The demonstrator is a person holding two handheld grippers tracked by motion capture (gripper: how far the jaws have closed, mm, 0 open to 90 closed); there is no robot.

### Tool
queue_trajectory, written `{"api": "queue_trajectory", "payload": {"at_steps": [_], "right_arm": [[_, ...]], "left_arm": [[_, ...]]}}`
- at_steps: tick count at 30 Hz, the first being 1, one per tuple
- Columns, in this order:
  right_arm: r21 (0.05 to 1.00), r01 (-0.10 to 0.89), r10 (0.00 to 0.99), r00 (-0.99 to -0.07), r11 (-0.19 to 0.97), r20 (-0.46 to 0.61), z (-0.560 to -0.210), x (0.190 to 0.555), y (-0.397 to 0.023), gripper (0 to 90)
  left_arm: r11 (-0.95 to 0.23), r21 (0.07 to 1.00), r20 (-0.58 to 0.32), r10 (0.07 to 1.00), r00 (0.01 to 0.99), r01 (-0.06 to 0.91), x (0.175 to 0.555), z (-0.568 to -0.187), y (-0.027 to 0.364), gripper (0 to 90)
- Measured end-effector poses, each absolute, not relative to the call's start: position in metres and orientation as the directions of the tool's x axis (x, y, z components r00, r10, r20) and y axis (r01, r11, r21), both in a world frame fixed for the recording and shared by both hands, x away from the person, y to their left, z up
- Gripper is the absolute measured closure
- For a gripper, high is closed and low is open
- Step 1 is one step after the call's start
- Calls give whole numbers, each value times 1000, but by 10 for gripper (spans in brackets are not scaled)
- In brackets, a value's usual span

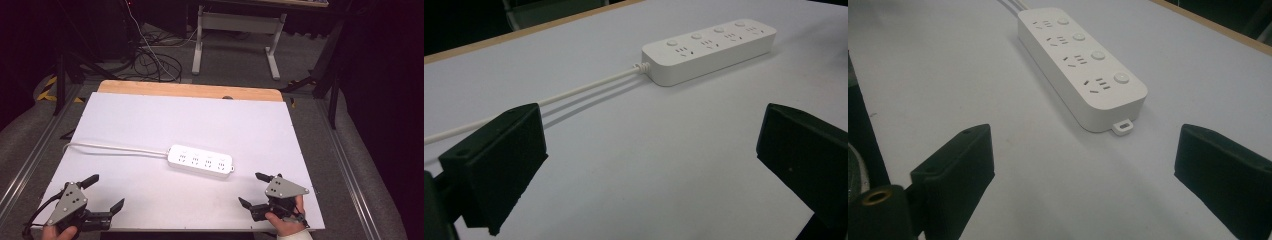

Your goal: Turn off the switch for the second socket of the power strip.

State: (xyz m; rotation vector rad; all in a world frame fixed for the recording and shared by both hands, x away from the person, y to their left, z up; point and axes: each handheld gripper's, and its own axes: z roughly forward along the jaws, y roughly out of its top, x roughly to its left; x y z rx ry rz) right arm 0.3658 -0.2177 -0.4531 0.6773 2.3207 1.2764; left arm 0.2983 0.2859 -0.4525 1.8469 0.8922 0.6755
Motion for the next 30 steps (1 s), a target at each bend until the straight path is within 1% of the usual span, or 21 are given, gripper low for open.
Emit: {"api": "queue_trajectory", "payload": {"at_steps": [6, 13, 19, 30], "right_arm": [[856, 214, 586, -801, 471, -122, -451, 366, -216, 96], [847, 214, 579, -805, 486, -129, -444, 367, -211, 106], [840, 229, 576, -809, 491, -116, -433, 373, -206, 119], [832, 217, 556, -821, 511, -128, -416, 384, -188, 123]], "left_arm": [[-283, 912, 63, 812, 581, 297, 298, -452, 287, 2], [-291, 911, 74, 811, 580, 291, 298, -452, 286, 2], [-295, 911, 79, 811, 580, 289, 298, -452, 286, 2], [-296, 912, 85, 813, 576, 284, 297, -451, 285, 2]]}}
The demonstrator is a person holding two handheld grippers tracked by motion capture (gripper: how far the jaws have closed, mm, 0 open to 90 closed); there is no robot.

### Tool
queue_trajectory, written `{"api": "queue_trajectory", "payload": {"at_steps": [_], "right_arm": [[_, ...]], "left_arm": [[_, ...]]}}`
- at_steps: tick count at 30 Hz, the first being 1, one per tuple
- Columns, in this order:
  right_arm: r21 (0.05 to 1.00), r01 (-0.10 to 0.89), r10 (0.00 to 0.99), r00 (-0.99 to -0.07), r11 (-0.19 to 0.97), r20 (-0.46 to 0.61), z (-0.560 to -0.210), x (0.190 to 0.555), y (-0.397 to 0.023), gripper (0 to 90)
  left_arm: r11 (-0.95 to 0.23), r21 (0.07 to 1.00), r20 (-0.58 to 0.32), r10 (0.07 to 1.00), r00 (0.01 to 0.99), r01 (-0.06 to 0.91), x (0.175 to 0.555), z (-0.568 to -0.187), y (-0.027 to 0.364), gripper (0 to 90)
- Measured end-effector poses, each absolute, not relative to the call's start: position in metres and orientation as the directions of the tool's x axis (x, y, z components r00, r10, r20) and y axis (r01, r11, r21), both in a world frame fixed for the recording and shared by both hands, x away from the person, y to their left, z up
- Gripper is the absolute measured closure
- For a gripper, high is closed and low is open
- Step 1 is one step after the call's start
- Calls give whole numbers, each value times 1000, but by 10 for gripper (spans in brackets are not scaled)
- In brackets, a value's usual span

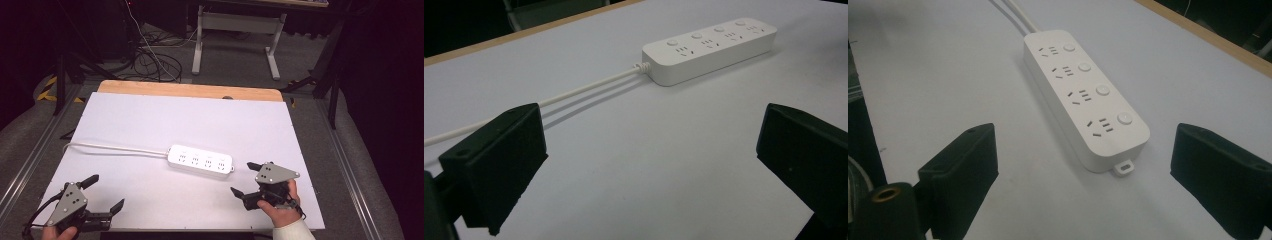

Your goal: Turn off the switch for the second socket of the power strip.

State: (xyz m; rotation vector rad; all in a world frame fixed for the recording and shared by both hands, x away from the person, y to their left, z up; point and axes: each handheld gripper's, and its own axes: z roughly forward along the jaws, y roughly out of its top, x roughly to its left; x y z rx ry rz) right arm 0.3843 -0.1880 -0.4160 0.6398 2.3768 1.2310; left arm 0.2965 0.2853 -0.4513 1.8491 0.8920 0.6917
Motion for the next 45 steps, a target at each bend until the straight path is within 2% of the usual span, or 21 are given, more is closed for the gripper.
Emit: {"api": "queue_trajectory", "payload": {"at_steps": [17, 35, 41, 42, 43, 44, 45], "right_arm": [[821, 161, 508, -844, 548, -174, -387, 403, -152, 134], [805, 148, 483, -855, 574, -188, -381, 419, -123, 134], [816, 138, 512, -832, 561, -211, -383, 420, -117, 229], [827, 153, 528, -828, 541, -192, -383, 421, -115, 291], [827, 153, 528, -828, 541, -192, -383, 421, -115, 291], [827, 169, 540, -821, 536, -182, -383, 422, -114, 330], [825, 177, 542, -822, 536, -176, -383, 425, -112, 403]], "left_arm": [[-305, 910, 94, 811, 578, 279, 296, -451, 284, 2], [-303, 911, 90, 809, 581, 280, 296, -451, 285, 2], [-298, 911, 85, 810, 580, 284, 295, -451, 284, 2], [-302, 911, 89, 809, 581, 282, 295, -451, 285, 2], [-300, 911, 87, 810, 580, 282, 294, -451, 285, 2], [-295, 912, 82, 812, 578, 285, 293, -451, 285, 2], [-300, 912, 90, 812, 577, 281, 293, -451, 286, 2]]}}
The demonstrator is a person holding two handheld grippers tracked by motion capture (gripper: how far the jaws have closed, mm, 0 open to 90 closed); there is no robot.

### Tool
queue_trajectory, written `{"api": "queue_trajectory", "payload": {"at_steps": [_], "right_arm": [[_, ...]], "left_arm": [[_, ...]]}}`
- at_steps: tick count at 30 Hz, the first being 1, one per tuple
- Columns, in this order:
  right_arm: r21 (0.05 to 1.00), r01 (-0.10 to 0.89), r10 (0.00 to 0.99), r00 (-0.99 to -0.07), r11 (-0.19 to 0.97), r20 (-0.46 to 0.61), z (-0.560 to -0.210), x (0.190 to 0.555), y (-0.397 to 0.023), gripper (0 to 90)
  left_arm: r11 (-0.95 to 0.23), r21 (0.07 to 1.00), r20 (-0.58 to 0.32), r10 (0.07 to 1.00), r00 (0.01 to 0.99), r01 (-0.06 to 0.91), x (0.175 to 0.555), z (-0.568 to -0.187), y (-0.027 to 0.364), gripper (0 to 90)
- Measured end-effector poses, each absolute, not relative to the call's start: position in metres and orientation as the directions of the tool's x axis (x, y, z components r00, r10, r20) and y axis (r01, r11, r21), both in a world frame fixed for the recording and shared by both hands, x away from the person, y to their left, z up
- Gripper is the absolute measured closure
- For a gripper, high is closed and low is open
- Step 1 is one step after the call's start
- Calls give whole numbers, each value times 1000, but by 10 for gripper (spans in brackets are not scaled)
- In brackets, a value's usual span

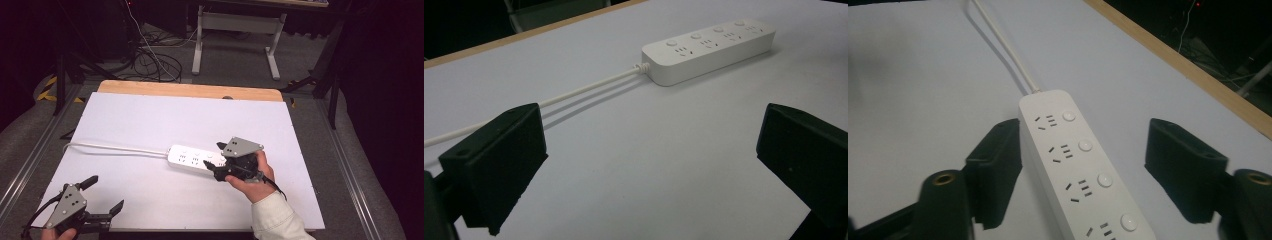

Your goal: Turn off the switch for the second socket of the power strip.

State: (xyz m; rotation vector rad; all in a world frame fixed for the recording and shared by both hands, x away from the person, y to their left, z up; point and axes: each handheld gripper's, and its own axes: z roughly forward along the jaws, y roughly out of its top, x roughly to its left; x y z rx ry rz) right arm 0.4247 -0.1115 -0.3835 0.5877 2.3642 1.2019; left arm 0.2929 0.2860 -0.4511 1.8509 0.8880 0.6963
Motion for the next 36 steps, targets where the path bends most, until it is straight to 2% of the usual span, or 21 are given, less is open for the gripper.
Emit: {"api": "queue_trajectory", "payload": {"at_steps": [1, 3, 4, 5, 9, 11, 12, 14, 19, 22, 36], "right_arm": [[825, 177, 542, -822, 536, -176, -383, 425, -112, 403], [821, 178, 521, -838, 543, -163, -381, 429, -107, 563], [821, 178, 521, -838, 543, -163, -381, 429, -107, 563], [813, 170, 471, -871, 557, -141, -380, 432, -103, 692], [800, 211, 464, -881, 562, -94, -381, 441, -94, 742], [799, 233, 466, -882, 555, -67, -381, 446, -91, 836], [799, 233, 466, -882, 555, -67, -381, 446, -91, 836], [791, 251, 471, -880, 559, -53, -384, 454, -84, 900], [777, 264, 467, -883, 572, -44, -390, 464, -78, 900], [777, 317, 484, -875, 545, 17, -399, 474, -74, 900], [750, 391, 560, -828, 534, 32, -418, 497, -66, 900]], "left_arm": [[-295, 912, 85, 815, 573, 284, 292, -451, 286, 2], [-292, 913, 85, 818, 569, 284, 290, -451, 288, 2], [-293, 913, 86, 819, 567, 284, 289, -451, 289, 2], [-292, 913, 87, 821, 564, 284, 289, -451, 289, 2], [-292, 912, 88, 825, 558, 288, 286, -451, 290, 2], [-287, 914, 87, 828, 553, 287, 285, -451, 291, 2], [-277, 916, 77, 832, 550, 290, 284, -451, 291, 2], [-284, 914, 85, 832, 548, 290, 283, -451, 291, 2], [-277, 915, 78, 837, 542, 295, 282, -452, 292, 2], [-283, 913, 85, 835, 544, 293, 283, -451, 292, 2], [-291, 912, 92, 832, 547, 290, 283, -451, 292, 2]]}}
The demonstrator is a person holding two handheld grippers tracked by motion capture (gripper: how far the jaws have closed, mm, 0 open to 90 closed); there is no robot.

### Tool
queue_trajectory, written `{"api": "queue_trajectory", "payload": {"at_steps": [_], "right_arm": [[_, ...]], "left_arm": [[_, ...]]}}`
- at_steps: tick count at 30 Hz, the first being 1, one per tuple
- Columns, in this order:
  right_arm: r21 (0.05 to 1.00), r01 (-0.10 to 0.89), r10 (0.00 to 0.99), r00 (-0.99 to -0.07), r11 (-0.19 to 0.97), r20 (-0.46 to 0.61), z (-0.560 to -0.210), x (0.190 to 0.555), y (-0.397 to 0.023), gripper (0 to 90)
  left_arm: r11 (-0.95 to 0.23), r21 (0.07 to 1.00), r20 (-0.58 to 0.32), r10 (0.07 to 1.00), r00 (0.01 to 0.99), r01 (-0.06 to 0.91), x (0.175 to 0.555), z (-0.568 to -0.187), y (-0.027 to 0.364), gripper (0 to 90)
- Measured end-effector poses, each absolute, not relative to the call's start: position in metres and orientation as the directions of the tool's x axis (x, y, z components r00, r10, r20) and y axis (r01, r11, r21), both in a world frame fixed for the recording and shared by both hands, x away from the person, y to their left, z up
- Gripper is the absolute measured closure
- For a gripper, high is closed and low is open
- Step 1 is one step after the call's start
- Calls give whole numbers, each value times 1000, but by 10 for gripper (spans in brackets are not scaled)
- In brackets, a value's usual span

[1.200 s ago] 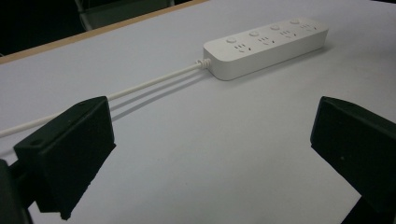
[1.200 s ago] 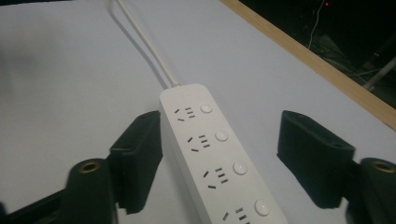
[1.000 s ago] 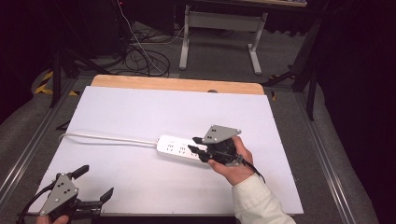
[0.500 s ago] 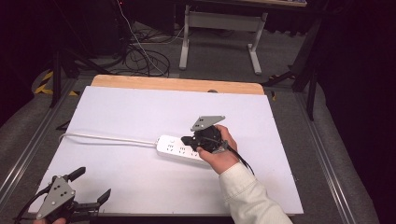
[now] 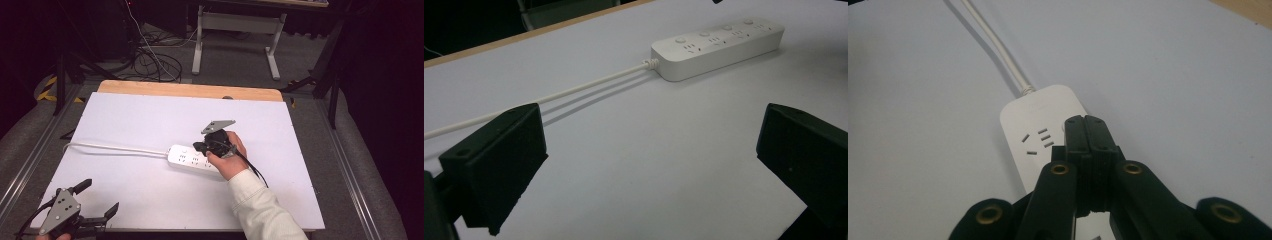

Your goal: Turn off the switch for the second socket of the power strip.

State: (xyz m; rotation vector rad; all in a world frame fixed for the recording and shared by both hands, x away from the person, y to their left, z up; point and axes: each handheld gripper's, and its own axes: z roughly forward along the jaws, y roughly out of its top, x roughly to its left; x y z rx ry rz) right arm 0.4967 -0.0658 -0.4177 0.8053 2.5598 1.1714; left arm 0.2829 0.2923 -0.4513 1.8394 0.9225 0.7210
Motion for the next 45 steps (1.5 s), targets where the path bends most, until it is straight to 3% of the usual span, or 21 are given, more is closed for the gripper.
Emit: {"api": "queue_trajectory", "payload": {"at_steps": [9, 45], "right_arm": [[716, 441, 595, -802, 541, 45, -429, 505, -62, 900], [654, 455, 618, -786, 604, -23, -447, 510, -51, 900]], "left_arm": [[-291, 912, 93, 833, 545, 290, 283, -452, 292, 2], [-303, 908, 103, 831, 547, 289, 284, -452, 291, 2]]}}
